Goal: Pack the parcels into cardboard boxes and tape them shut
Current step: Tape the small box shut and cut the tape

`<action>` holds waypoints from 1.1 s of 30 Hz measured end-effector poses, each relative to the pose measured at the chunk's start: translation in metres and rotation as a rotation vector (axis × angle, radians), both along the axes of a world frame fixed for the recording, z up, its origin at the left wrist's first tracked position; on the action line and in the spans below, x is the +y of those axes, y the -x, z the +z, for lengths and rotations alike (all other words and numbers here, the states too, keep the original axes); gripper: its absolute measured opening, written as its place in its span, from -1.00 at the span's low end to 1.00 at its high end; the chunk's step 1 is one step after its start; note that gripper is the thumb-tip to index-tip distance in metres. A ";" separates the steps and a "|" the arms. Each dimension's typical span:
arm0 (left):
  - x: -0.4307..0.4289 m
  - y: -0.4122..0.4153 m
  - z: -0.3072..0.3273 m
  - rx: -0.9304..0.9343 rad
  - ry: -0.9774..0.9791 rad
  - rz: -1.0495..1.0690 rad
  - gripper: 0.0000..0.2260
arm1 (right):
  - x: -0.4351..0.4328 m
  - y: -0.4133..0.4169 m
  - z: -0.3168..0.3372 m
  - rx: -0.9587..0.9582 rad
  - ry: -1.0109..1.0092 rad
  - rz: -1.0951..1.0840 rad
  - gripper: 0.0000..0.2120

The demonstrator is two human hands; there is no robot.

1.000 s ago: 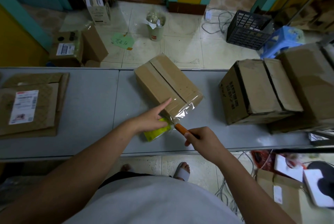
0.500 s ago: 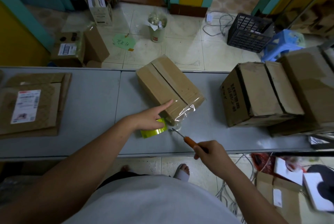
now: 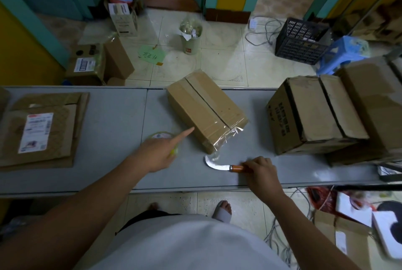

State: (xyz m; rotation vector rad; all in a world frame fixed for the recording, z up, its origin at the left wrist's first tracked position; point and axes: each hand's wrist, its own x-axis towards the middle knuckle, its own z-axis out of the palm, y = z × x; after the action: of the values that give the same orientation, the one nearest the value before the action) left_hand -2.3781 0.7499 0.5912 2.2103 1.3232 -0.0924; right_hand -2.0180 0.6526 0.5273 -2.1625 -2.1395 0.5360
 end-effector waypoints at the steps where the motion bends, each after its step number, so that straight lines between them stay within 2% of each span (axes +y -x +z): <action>1: -0.002 0.005 -0.006 0.022 -0.022 0.010 -0.01 | 0.003 -0.001 -0.001 -0.003 0.027 -0.007 -0.62; 4: -0.008 0.010 -0.021 0.055 -0.058 0.089 0.12 | 0.014 -0.003 0.012 0.143 0.015 -0.053 -0.56; 6: -0.011 0.010 -0.025 0.044 -0.094 0.181 0.08 | 0.027 -0.001 0.033 0.314 -0.095 -0.104 -0.59; 9: -0.013 -0.003 -0.024 -0.064 -0.235 0.309 -0.30 | 0.068 0.001 0.064 0.388 -0.302 -0.050 -0.64; 11: -0.012 -0.026 -0.017 -0.294 -0.187 0.462 -0.52 | 0.101 0.001 0.071 0.414 -0.258 -0.005 -0.62; 12: -0.010 -0.042 -0.010 -0.420 -0.108 0.528 -0.55 | 0.116 0.002 0.072 0.434 -0.180 0.005 -0.61; 14: -0.005 -0.073 0.000 -0.605 0.110 0.603 -0.48 | 0.136 0.007 0.074 0.509 -0.005 -0.007 -0.61; 16: 0.001 -0.095 0.005 -0.708 0.262 0.662 -0.36 | 0.144 0.015 0.075 0.598 0.083 -0.032 -0.63; 19: 0.008 -0.094 0.003 -0.810 0.212 0.698 -0.32 | 0.139 0.019 0.074 0.608 0.051 -0.040 -0.64; 23: 0.023 -0.068 0.000 -0.758 0.162 0.624 -0.48 | 0.121 0.025 0.057 0.574 0.042 0.019 -0.61; 27: 0.035 -0.045 -0.010 -0.607 0.086 0.456 -0.66 | 0.119 0.038 0.048 0.628 -0.039 -0.019 -0.63; 31: 0.037 -0.033 -0.017 -0.572 0.128 0.405 -0.66 | 0.123 0.042 0.039 0.488 -0.102 0.049 -0.67; 33: 0.039 -0.030 -0.019 -0.551 0.087 0.357 -0.65 | 0.122 0.042 0.037 0.440 -0.118 0.111 -0.62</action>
State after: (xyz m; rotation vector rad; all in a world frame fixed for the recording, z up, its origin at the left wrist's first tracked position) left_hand -2.3477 0.7893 0.5720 1.7155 1.3268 0.5420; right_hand -2.0598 0.7744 0.5648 -1.6796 -1.9934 0.7854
